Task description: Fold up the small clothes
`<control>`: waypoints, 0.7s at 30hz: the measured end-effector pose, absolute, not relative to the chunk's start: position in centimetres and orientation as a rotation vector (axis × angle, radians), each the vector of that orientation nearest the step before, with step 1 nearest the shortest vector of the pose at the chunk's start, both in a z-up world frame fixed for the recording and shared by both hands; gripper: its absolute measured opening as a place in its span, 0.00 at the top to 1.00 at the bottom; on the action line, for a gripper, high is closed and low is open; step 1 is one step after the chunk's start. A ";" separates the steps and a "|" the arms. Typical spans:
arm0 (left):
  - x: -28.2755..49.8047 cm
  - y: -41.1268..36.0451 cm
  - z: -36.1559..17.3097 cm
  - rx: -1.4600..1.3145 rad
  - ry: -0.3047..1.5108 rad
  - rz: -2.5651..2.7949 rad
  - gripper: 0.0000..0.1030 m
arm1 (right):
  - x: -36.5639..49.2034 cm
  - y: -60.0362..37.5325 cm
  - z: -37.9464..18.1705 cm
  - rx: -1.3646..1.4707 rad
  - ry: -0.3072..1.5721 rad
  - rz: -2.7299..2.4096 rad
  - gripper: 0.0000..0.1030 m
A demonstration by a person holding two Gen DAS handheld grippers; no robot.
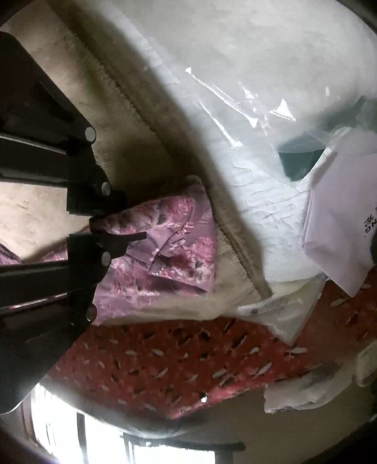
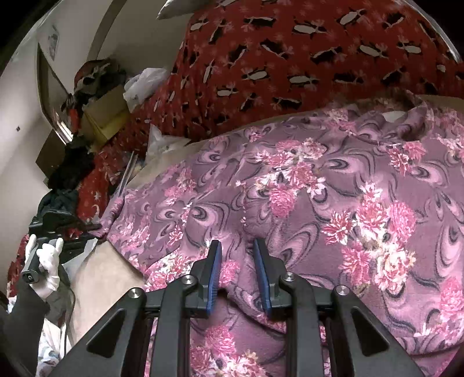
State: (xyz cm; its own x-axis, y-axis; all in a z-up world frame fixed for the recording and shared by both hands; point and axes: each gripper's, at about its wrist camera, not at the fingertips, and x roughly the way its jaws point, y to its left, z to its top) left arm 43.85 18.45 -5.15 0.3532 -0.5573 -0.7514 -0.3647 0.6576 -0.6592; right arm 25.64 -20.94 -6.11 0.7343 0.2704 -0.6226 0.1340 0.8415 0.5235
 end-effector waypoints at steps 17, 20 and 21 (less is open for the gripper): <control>36.9 2.6 3.0 -1.050 1.268 -0.616 0.95 | 23.4 -23.6 -4.2 0.636 0.823 0.058 0.76; 36.2 -1.0 3.2 -1.038 1.298 -0.654 0.95 | 20.8 -26.5 -3.4 0.598 0.824 -0.035 0.73; 35.9 -2.3 3.2 -1.036 1.311 -0.668 0.95 | 20.0 -27.6 -3.2 0.578 0.825 -0.073 0.72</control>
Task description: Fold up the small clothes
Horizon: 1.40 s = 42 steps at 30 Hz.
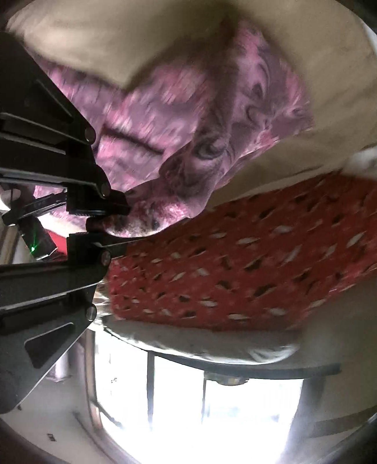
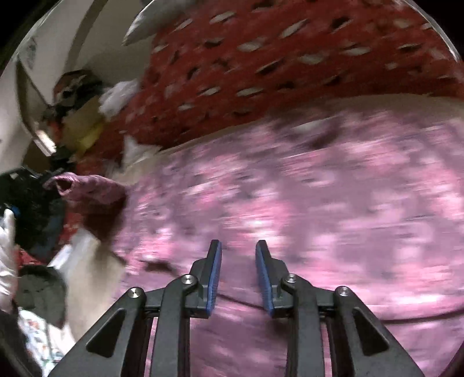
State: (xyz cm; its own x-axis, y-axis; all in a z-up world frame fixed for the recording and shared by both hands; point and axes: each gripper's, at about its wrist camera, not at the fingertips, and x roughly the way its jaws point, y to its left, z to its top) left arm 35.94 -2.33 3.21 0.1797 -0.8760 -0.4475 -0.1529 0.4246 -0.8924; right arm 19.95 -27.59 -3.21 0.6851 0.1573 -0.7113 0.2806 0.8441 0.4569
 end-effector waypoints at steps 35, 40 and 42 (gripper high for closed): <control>30.2 -1.4 -5.4 -0.937 1.200 -0.432 0.39 | 20.5 -28.0 -3.7 0.932 0.823 0.086 0.23; 30.2 -1.9 -6.4 -0.969 1.208 -0.435 0.39 | 24.2 -25.6 -5.5 1.022 0.830 0.170 0.93; 30.0 -2.1 -6.1 -0.947 1.206 -0.432 0.39 | 24.0 -25.6 -5.1 1.032 0.799 0.167 0.93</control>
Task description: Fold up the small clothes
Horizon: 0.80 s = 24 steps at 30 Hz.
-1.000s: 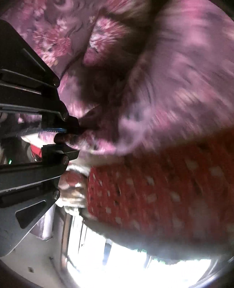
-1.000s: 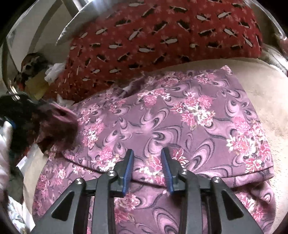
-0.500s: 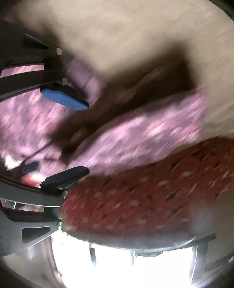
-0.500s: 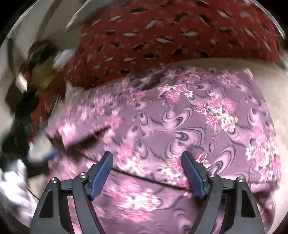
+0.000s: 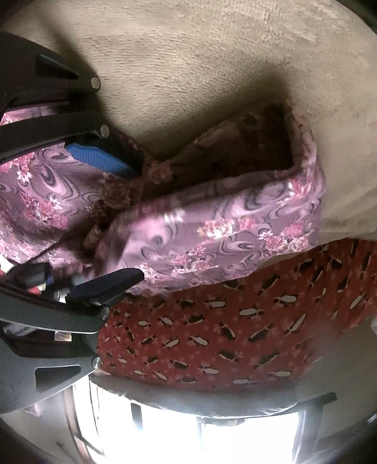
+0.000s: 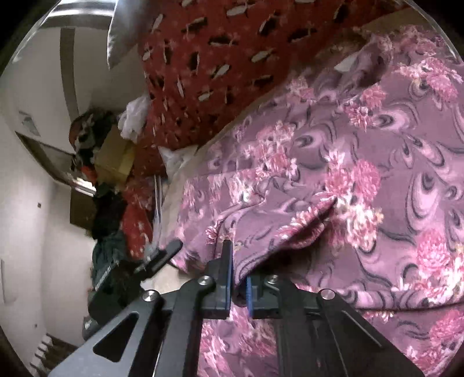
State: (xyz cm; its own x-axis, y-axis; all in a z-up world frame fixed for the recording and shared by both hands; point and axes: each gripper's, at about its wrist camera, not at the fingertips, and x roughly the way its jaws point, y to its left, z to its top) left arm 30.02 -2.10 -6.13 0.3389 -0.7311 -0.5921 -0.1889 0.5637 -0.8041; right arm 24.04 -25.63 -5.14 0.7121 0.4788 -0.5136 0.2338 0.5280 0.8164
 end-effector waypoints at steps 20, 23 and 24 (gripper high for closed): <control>29.3 -4.6 -4.2 -0.786 1.207 -0.374 0.39 | 10.6 -42.4 -4.8 0.845 0.710 -0.309 0.94; 29.1 -5.0 -4.0 -0.743 1.180 -0.362 0.40 | 10.3 -42.3 -3.4 0.848 0.641 -0.285 0.94; 29.1 -5.1 -3.9 -0.727 1.174 -0.355 0.40 | 10.1 -42.4 -2.2 0.852 0.586 -0.273 0.94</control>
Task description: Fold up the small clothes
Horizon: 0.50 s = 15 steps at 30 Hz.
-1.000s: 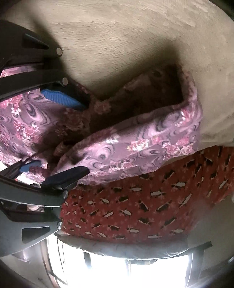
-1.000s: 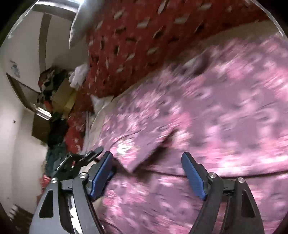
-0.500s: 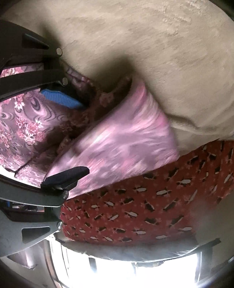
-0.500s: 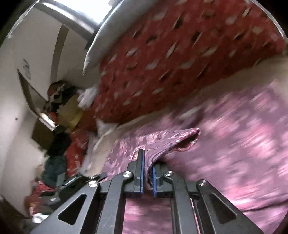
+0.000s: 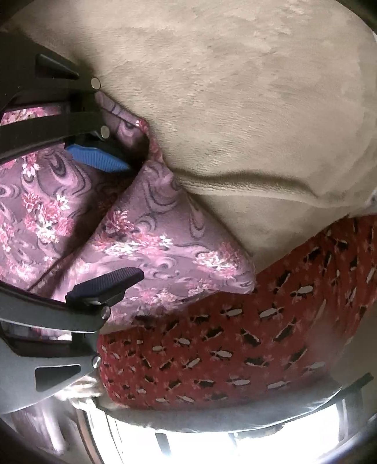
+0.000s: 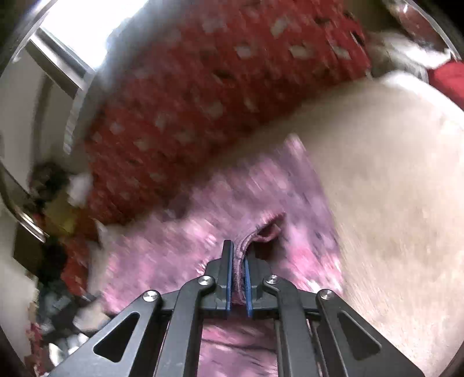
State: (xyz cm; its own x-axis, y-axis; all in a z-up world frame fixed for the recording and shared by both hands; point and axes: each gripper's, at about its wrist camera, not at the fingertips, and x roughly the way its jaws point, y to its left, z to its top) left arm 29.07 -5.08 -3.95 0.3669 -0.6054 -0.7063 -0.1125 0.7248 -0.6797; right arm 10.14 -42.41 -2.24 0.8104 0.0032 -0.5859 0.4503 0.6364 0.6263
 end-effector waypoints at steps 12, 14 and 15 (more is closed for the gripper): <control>25.3 -6.1 -1.7 -0.641 1.086 -0.271 0.40 | 8.2 -44.2 -1.9 0.765 0.655 -0.487 0.86; 23.8 -7.6 -0.3 -0.579 1.026 -0.309 0.40 | 7.2 -43.6 -0.3 0.763 0.537 -0.453 0.84; 23.8 -8.3 0.0 -0.540 1.006 -0.323 0.36 | 7.4 -43.2 -0.2 0.761 0.529 -0.420 0.79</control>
State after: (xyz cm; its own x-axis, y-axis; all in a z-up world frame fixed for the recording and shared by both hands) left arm 23.81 -8.29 0.05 0.5047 -0.4932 -0.7086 0.0113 0.8245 -0.5658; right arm 7.42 -43.18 -0.18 0.7907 -0.1668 -0.5891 0.5358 0.6540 0.5340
